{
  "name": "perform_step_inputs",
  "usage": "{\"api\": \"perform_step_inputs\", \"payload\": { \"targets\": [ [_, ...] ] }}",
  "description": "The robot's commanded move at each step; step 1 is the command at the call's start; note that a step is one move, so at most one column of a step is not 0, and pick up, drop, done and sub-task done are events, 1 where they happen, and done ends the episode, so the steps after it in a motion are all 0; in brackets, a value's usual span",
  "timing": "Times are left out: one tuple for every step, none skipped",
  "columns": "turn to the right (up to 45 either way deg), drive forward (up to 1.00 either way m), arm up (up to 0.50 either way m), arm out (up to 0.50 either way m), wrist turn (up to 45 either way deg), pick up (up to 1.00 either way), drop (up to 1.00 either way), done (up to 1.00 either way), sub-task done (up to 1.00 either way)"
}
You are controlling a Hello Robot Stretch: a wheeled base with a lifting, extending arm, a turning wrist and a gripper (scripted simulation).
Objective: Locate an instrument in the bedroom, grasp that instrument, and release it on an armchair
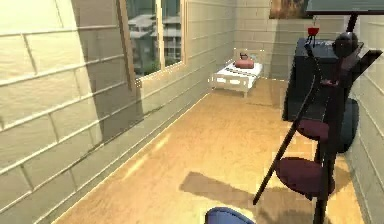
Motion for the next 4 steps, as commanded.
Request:
{"api": "perform_step_inputs", "payload": {
  "targets": [
    [45.0, 0.0, 0.0, 0.0, 0.0, 0.0, 0.0, 0.0, 0.0],
    [12.0, 0.0, 0.0, 0.0, 0.0, 0.0, 0.0, 0.0, 0.0],
    [-45.0, 0.0, 0.0, 0.0, 0.0, 0.0, 0.0, 0.0, 0.0],
    [12.0, 0.0, 0.0, 0.0, 0.0, 0.0, 0.0, 0.0, 0.0]
  ]
}}
